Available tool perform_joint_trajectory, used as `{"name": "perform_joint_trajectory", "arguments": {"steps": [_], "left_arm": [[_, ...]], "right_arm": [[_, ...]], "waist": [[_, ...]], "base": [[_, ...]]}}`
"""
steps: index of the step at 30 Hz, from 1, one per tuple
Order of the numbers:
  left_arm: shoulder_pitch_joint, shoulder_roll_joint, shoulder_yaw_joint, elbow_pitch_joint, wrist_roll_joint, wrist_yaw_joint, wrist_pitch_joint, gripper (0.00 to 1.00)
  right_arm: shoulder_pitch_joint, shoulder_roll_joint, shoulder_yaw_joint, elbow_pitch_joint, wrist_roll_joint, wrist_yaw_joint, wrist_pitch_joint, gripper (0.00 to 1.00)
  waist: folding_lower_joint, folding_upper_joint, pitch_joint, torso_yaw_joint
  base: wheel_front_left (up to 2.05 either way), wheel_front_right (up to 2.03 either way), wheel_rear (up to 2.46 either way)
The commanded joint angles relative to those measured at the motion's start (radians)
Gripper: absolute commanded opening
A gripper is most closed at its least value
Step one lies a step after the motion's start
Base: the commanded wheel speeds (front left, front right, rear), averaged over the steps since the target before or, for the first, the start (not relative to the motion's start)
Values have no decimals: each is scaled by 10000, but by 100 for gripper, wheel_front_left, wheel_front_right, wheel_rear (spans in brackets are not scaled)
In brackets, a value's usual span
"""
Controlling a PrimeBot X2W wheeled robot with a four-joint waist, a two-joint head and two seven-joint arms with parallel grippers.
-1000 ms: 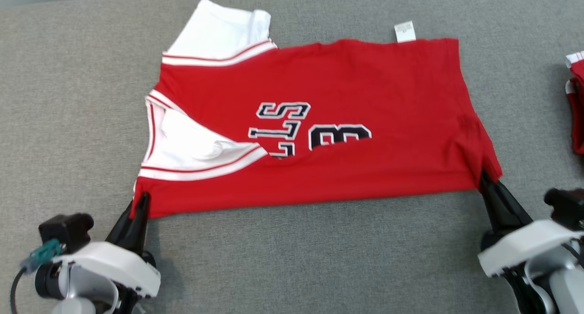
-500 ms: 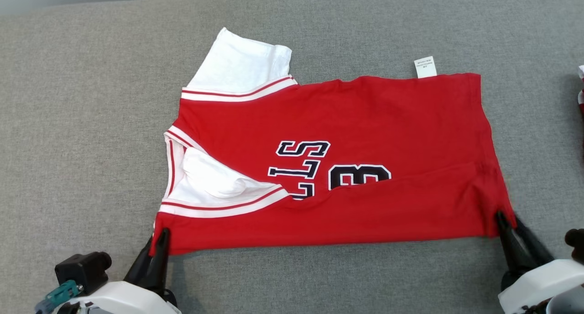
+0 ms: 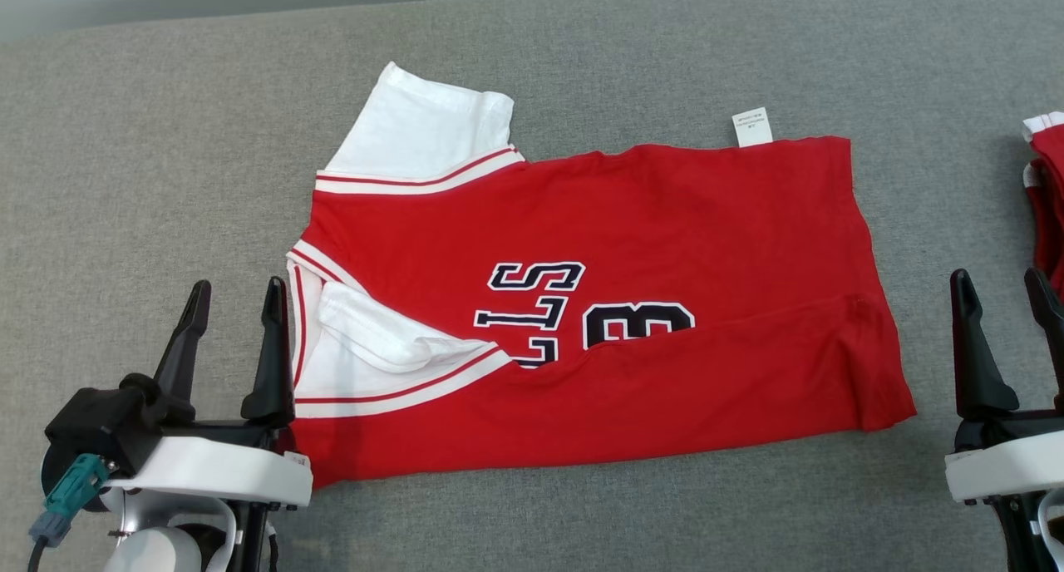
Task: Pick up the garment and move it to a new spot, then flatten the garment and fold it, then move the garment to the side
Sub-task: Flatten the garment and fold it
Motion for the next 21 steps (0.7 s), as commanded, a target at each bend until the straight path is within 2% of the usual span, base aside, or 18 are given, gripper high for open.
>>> {"name": "perform_joint_trajectory", "arguments": {"steps": [1,10,15,21], "left_arm": [[-173,77,-8,46,105,38,-71,100],[-640,169,-67,270,275,72,-211,100],[-1779,336,-262,338,460,-223,-121,100],[-4270,657,-720,1162,543,-838,862,100]], "right_arm": [[-90,29,25,-97,-74,-4,-41,100],[-187,277,163,-451,-147,-4,-3,100],[-453,347,325,-531,-101,-4,-36,100],[-919,407,689,-334,-3,-4,-178,100]], "waist": [[0,-1,-37,-39],[0,-1,45,-152],[0,-1,441,-285],[0,-1,1143,-909]], "base": [[0,0,0],[0,0,0],[0,0,0],[0,0,0]]}}
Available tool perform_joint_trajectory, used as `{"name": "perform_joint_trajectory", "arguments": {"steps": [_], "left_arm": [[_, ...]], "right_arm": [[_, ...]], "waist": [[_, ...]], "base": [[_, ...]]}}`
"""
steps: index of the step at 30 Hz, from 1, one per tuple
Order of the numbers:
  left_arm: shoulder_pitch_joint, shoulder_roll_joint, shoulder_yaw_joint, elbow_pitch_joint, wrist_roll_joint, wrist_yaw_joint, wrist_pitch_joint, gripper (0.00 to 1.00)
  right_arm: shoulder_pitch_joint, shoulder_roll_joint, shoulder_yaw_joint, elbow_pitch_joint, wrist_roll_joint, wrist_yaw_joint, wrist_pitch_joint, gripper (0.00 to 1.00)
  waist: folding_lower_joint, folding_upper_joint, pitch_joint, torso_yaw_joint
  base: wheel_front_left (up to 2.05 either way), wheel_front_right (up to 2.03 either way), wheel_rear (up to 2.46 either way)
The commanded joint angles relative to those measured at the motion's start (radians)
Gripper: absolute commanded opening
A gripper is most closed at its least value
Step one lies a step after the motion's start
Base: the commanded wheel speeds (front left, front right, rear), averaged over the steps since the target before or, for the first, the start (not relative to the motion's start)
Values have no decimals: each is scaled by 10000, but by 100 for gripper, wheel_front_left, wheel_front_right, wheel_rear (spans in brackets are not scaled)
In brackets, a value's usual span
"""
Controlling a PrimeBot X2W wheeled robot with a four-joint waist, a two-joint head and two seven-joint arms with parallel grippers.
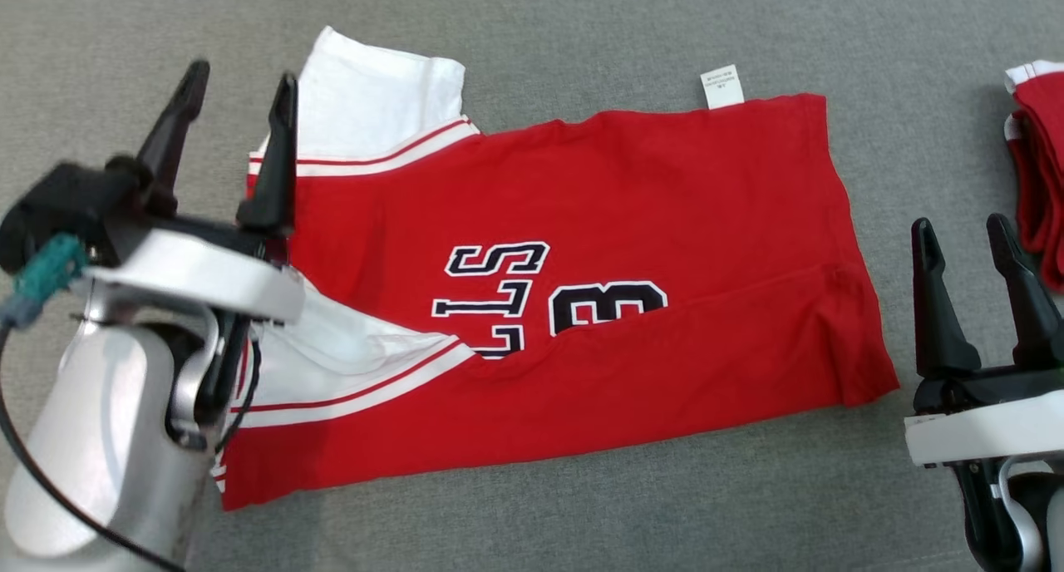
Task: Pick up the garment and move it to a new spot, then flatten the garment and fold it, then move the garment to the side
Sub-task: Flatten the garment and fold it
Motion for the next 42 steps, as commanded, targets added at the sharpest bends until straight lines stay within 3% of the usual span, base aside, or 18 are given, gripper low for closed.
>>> {"name": "perform_joint_trajectory", "arguments": {"steps": [1,6,11,21,22,23,24,25,34,42], "left_arm": [[-1032,119,-140,508,-28,-275,404,100],[-2589,308,-344,1977,-249,-751,1429,100],[-4266,666,-381,4464,-527,-1201,2575,100],[-5621,1243,-377,7261,-800,-1579,2574,100],[-5688,1280,-403,7463,-823,-1617,2568,79],[-5752,1289,-433,7654,-863,-1631,2553,37],[-5789,1262,-448,7826,-954,-1659,2560,10],[-5819,1251,-481,7977,-987,-1695,2574,0],[-6385,986,-919,8554,-1150,-1796,1789,0],[-6981,246,-1615,8871,-1350,-1810,1250,0]], "right_arm": [[-240,14,144,94,50,-4,-126,100],[-505,29,410,360,134,-4,-349,100],[-842,63,790,796,323,-4,-681,100],[-1273,67,1092,1512,569,-4,-1139,100],[-1310,66,1093,1552,604,-4,-1157,100],[-1375,66,1065,1593,617,-4,-1181,100],[-1460,65,1037,1620,622,-4,-1201,100],[-1558,48,991,1639,660,-4,-1223,100],[-3941,-1433,391,2695,1228,-4,-931,100],[-6482,-2383,2174,5288,1884,-4,-232,100]], "waist": [[0,-1,537,-486],[0,-1,971,-966],[0,-1,1544,-1485],[0,-1,1976,-1922],[0,-1,1993,-1948],[0,-1,2006,-1970],[0,-1,2013,-1990],[0,-1,2018,-2001],[0,-1,1920,-1581],[0,-1,2020,-610]], "base": [[0,0,0],[0,0,0],[0,0,0],[0,0,0],[0,0,0],[0,0,0],[0,0,0],[0,0,0],[0,0,0],[0,0,0]]}}
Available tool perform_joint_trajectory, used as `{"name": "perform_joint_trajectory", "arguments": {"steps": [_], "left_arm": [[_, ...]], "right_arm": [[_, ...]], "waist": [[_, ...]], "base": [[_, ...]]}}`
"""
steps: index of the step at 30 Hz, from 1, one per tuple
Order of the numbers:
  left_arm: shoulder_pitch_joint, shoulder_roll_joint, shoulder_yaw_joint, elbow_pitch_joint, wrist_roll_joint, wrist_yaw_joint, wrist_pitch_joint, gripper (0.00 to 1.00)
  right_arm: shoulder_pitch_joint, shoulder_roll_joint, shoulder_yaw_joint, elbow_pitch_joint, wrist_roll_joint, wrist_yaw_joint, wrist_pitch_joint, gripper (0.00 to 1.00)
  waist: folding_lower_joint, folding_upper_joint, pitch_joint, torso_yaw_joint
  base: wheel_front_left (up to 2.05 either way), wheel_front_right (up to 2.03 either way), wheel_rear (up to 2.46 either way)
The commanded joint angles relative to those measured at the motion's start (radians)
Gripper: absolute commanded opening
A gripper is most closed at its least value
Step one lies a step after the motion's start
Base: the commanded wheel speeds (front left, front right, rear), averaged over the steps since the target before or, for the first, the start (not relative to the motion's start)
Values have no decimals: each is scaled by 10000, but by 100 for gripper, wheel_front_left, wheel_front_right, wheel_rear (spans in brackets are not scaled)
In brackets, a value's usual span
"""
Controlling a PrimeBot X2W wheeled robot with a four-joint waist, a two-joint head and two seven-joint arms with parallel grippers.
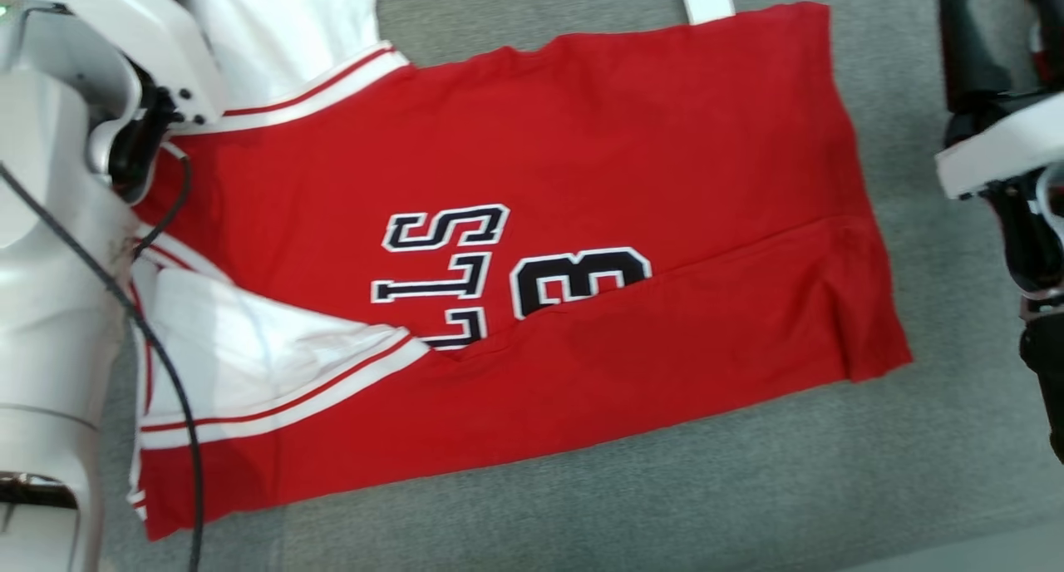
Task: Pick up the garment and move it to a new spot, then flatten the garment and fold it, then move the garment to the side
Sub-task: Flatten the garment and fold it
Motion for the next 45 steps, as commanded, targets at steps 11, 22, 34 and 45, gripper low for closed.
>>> {"name": "perform_joint_trajectory", "arguments": {"steps": [11,22,34,45], "left_arm": [[-560,-249,-1014,-128,-691,-58,-641,0],[-653,14,-1544,-658,-1596,-33,-1199,0],[35,730,-1473,-2694,-1950,109,-1734,0],[3098,1940,-861,-7681,-2561,1038,-1780,0]], "right_arm": [[-1195,-615,2553,2633,1231,-4,399,100],[-2005,-1433,4102,2784,2739,-6,475,0],[-1884,-2297,4412,1459,3364,-6,-391,0],[-52,-3202,3646,-1020,3674,-4,-276,0]], "waist": [[0,0,215,953],[0,0,82,1090],[0,0,-191,1133],[0,0,-385,1275]], "base": [[0,0,0],[0,0,0],[0,0,0],[0,0,0]]}}
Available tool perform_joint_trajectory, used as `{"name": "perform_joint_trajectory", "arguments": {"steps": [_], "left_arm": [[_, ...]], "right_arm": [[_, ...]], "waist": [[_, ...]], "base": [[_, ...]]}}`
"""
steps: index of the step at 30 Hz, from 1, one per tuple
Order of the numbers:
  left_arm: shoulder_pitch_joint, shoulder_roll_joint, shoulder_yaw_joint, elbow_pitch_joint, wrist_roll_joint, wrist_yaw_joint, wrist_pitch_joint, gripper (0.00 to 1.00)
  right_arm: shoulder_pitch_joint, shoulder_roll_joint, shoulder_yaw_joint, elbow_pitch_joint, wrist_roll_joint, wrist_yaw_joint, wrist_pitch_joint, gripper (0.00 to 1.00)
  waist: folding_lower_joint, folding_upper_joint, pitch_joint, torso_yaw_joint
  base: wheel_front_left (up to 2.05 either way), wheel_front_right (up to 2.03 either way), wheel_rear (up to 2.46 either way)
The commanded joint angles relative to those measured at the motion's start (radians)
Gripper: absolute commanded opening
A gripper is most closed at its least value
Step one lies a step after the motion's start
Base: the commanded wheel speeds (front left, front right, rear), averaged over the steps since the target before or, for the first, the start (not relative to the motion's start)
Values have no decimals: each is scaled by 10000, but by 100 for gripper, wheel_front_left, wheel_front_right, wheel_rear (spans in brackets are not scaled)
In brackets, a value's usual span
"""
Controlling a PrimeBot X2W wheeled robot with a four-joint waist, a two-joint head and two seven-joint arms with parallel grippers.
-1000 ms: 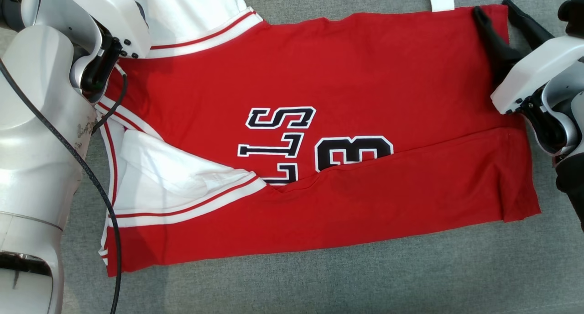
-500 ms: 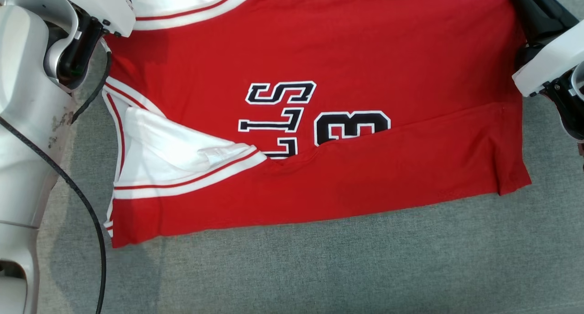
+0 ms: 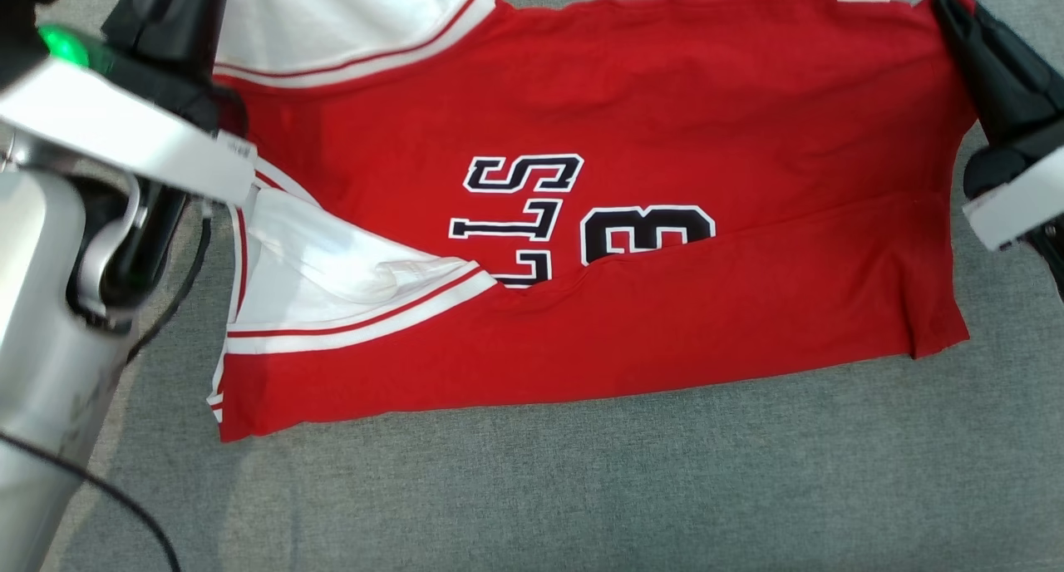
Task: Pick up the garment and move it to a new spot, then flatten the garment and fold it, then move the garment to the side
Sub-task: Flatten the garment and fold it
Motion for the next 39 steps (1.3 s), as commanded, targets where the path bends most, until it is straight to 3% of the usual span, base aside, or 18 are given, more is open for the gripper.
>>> {"name": "perform_joint_trajectory", "arguments": {"steps": [1,12,21,22,23,24,25,26,31,32,39], "left_arm": [[716,321,201,-1053,-192,271,91,0],[4404,1233,1032,-4622,-1080,1589,199,0],[6411,1056,1056,-4184,-1754,2082,153,0],[6495,1016,964,-4011,-1816,2067,213,0],[6572,924,864,-3830,-1889,2027,234,0],[6597,832,828,-3652,-1880,2044,180,17],[6619,758,793,-3437,-1867,2079,126,52],[6642,553,663,-3120,-1799,2085,-16,100],[6379,110,799,-2759,-1078,2375,-1214,100],[6127,-64,982,-2811,-507,2593,-1625,100],[5749,-678,1767,-3043,1327,3013,-1892,100]], "right_arm": [[572,-218,-256,-525,100,-4,198,0],[3421,-181,-1925,-2520,378,-4,873,0],[4858,810,-2726,-2766,-191,-4,1047,0],[4912,944,-2785,-2700,-309,-4,984,16],[4982,1054,-2827,-2602,-454,-4,957,47],[5052,1190,-2873,-2526,-531,-4,917,100],[5093,1354,-2974,-2455,-627,-4,813,100],[5257,1602,-3098,-2345,-891,-4,715,100],[5722,2598,-4332,-2374,-2088,-4,-206,100],[5798,3136,-5084,-2528,-2978,-4,-587,100],[5943,4002,-5788,-2824,-4725,-4,-597,100]], "waist": [[0,-1,-40,25],[0,-1,-192,39],[0,-1,-276,-58],[0,-1,-288,-70],[0,-1,-306,-70],[0,-1,-325,-62],[0,-1,-346,-59],[0,-1,-426,-43],[0,-1,-759,4],[0,-1,-987,-10],[0,-1,-1793,-31]], "base": [[0,0,0],[0,0,0],[0,0,0],[0,0,0],[0,0,0],[0,0,0],[0,0,0],[0,0,0],[0,0,0],[0,0,0],[0,0,0]]}}
